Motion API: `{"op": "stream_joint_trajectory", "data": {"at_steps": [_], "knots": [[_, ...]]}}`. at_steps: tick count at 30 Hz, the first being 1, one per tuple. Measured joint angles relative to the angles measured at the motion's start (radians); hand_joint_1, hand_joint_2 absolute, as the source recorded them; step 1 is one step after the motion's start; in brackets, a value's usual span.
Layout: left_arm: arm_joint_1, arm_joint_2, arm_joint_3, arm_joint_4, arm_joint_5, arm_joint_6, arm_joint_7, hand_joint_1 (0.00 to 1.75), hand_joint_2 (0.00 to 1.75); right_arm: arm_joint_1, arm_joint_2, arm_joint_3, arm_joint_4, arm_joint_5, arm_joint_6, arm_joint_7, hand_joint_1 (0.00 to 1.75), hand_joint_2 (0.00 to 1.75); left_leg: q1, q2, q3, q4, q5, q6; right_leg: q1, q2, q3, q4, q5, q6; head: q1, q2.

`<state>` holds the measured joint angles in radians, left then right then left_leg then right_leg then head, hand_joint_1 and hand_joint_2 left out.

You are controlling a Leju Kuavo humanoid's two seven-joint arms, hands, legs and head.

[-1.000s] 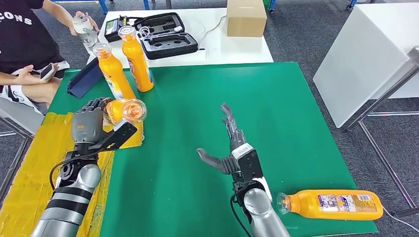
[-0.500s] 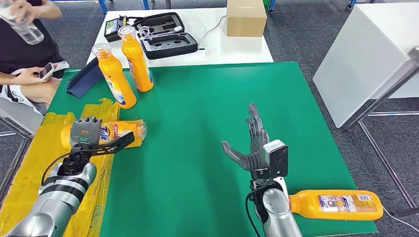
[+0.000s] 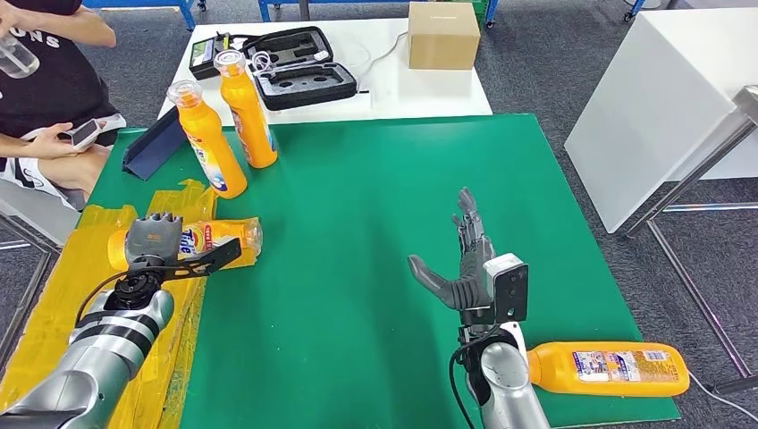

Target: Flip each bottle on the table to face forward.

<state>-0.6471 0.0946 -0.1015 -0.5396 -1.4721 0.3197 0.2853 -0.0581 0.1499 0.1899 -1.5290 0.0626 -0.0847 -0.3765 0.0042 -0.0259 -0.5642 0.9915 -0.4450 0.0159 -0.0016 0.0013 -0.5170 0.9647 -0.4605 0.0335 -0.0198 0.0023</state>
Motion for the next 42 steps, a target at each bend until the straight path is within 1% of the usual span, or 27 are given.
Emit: {"op": "stream_joint_trajectory", "data": {"at_steps": [8,12,15,18,19,21,23,24,25,28,30,33,36,38,40,42], "knots": [[-0.005,0.0,0.0,0.009,-0.006,-0.007,0.003,1.75,1.75,0.0,0.0,-0.002,-0.004,0.002,0.0,0.0,0.0,1.75,0.0,0.0,0.001,0.0,0.0,0.0,0.0,0.0,0.001,0.0,0.0,0.0,0.0,0.0],[-0.013,-0.001,-0.001,0.021,-0.033,-0.046,0.019,0.02,1.75,0.0,0.0,-0.002,-0.004,0.012,-0.002,0.003,0.0,1.75,0.0,0.0,0.002,0.0,0.0,0.0,0.0,0.0,0.002,0.0,0.0,0.0,0.0,0.0],[-0.007,-0.002,0.002,0.037,-0.031,-0.032,0.018,0.0,1.75,0.0,0.0,-0.003,-0.004,0.019,-0.003,0.003,0.0,1.75,0.0,0.0,0.002,0.0,0.0,0.0,0.0,0.001,0.002,0.0,0.0,0.0,0.0,0.0],[0.011,-0.007,0.021,0.042,0.007,0.051,-0.024,0.0,1.75,0.0,0.0,-0.003,-0.004,0.023,-0.006,0.003,0.0,1.75,0.0,0.0,0.002,0.0,0.0,0.0,0.0,0.001,0.001,0.0,0.0,0.0,0.0,0.0],[0.017,-0.01,0.032,0.039,0.032,0.088,-0.053,0.0,1.75,0.001,-0.001,-0.004,-0.004,0.024,-0.008,0.003,0.0,1.75,0.0,0.0,0.002,0.0,0.0,0.0,0.0,0.001,0.001,0.0,0.0,0.0,0.0,0.0],[0.044,-0.022,0.057,0.009,0.132,0.169,-0.164,0.0,1.75,0.01,-0.002,-0.005,-0.01,0.031,-0.019,0.003,0.0,1.75,0.0,0.0,0.001,0.0,0.0,0.0,0.0,0.001,0.0,0.0,0.0,0.0,0.0,0.0],[0.097,-0.041,0.082,-0.082,0.279,0.231,-0.305,0.0,1.75,0.029,-0.006,-0.01,-0.025,0.04,-0.033,0.003,0.0,1.75,0.0,0.0,-0.001,0.0,0.0,0.0,0.0,0.001,-0.002,0.0,0.0,0.0,0.0,0.0],[0.127,-0.05,0.09,-0.145,0.341,0.245,-0.349,0.0,1.75,0.04,-0.009,-0.013,-0.034,0.043,-0.039,0.003,0.0,1.75,0.0,0.0,-0.002,0.0,0.0,0.0,-0.001,0.0,-0.002,0.0,0.0,0.0,0.0,0.0],[0.156,-0.059,0.093,-0.215,0.385,0.249,-0.372,0.0,1.75,0.05,-0.011,-0.016,-0.043,0.045,-0.043,0.003,0.0,1.75,0.0,-0.001,-0.003,0.0,0.0,0.0,-0.001,0.0,-0.003,0.0,0.0,0.0,0.0,0.0],[0.234,-0.076,0.091,-0.401,0.459,0.244,-0.381,0.0,1.75,0.076,-0.016,-0.023,-0.066,0.049,-0.051,0.003,0.0,1.75,-0.001,0.001,-0.006,0.0,0.0,0.0,-0.001,0.002,-0.006,-0.001,0.0,0.0,0.0,0.0],[0.273,-0.082,0.089,-0.495,0.513,0.243,-0.395,0.0,1.75,0.091,-0.019,-0.027,-0.079,0.05,-0.056,0.003,0.0,1.75,-0.001,0.003,-0.006,0.0,-0.001,0.0,-0.002,0.004,-0.006,-0.001,0.0,0.0,0.0,0.0],[0.321,-0.085,0.087,-0.604,0.595,0.264,-0.436,0.0,1.75,0.108,-0.023,-0.034,-0.095,0.055,-0.062,0.002,0.0,1.75,-0.001,0.003,-0.006,0.0,-0.001,0.0,-0.002,0.004,-0.007,-0.001,0.0,0.0,0.0,0.0],[0.37,-0.091,0.087,-0.712,0.693,0.323,-0.495,0.0,1.75,0.125,-0.028,-0.038,-0.116,0.069,-0.072,0.0,0.0,1.75,0.0,0.003,-0.006,0.0,-0.001,0.0,-0.001,0.004,-0.007,-0.001,0.0,0.0,0.0,0.0],[0.395,-0.095,0.087,-0.772,0.743,0.347,-0.522,0.0,1.75,0.134,-0.031,-0.039,-0.13,0.078,-0.077,-0.001,0.0,1.75,0.0,0.003,-0.006,0.0,-0.001,0.0,0.0,0.004,-0.007,-0.001,0.0,0.0,0.0,0.0],[0.416,-0.096,0.088,-0.821,0.788,0.347,-0.545,0.0,1.75,0.141,-0.033,-0.04,-0.142,0.088,-0.082,-0.001,0.0,1.75,0.0,0.003,-0.006,0.0,-0.001,0.0,0.0,0.004,-0.007,-0.001,0.0,0.0,0.0,0.0],[0.438,-0.097,0.088,-0.87,0.863,0.319,-0.571,0.0,1.75,0.151,-0.038,-0.04,-0.157,0.109,-0.087,-0.001,0.0,1.75,0.0,0.003,-0.006,0.0,-0.001,0.0,0.0,0.004,-0.006,-0.001,0.0,0.0,0.0,0.0]]}}
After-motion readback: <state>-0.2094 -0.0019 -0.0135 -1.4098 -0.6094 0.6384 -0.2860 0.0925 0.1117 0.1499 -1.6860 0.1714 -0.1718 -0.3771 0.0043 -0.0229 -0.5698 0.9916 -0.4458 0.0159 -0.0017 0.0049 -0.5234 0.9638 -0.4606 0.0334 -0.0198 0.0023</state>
